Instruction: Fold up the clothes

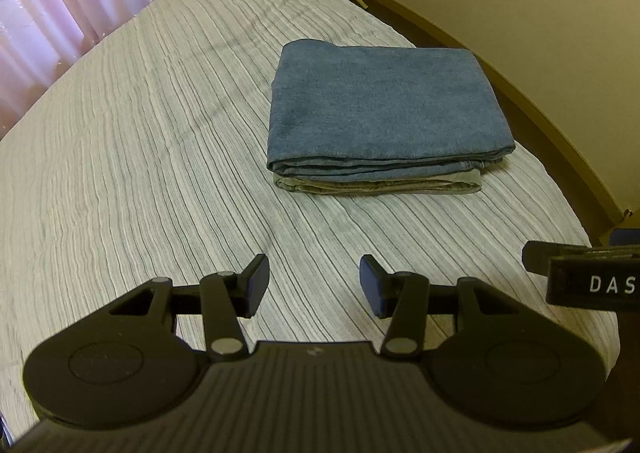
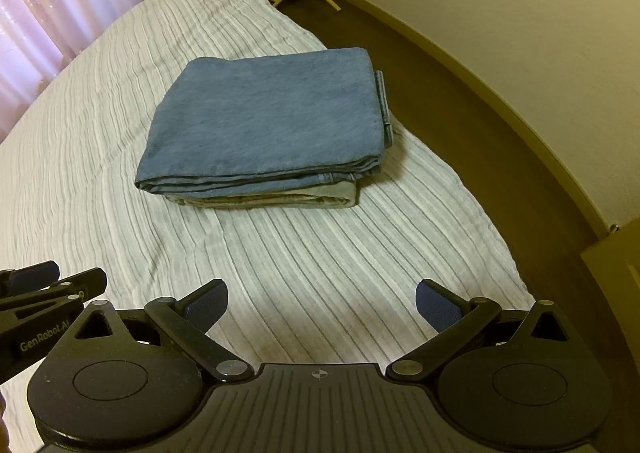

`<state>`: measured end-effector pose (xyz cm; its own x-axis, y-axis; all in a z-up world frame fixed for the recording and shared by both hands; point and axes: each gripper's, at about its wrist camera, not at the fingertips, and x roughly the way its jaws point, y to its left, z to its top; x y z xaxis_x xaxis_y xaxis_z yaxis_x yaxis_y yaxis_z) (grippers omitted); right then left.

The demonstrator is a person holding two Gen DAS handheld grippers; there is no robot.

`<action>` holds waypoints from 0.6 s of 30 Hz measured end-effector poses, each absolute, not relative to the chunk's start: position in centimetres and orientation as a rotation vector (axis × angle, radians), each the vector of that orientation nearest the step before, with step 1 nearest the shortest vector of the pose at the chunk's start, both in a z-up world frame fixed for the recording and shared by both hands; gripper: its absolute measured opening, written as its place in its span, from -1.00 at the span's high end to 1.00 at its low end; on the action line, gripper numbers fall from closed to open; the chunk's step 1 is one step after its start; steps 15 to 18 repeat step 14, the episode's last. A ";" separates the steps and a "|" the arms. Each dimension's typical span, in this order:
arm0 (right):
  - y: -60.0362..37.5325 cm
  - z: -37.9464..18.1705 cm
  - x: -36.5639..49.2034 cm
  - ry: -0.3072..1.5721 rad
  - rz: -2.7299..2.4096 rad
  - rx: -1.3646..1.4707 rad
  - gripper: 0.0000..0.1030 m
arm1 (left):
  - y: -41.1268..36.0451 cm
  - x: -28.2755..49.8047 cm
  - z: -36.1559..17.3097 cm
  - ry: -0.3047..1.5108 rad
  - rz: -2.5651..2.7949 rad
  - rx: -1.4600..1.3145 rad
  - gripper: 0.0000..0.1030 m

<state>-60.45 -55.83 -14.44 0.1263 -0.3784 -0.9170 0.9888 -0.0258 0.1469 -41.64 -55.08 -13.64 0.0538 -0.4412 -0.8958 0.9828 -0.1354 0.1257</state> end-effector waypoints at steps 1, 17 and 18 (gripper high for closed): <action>-55.9 -14.5 -60.6 0.797 -1.303 1.022 -0.99 | -55.1 -41.7 -13.6 0.724 -1.432 1.020 0.11; -56.8 -14.5 -61.5 0.787 -1.264 1.014 -0.99 | -55.2 -43.0 -13.0 0.683 -1.387 0.995 0.11; -56.8 -14.5 -61.5 0.787 -1.264 1.014 -0.99 | -55.2 -43.0 -13.0 0.683 -1.387 0.995 0.11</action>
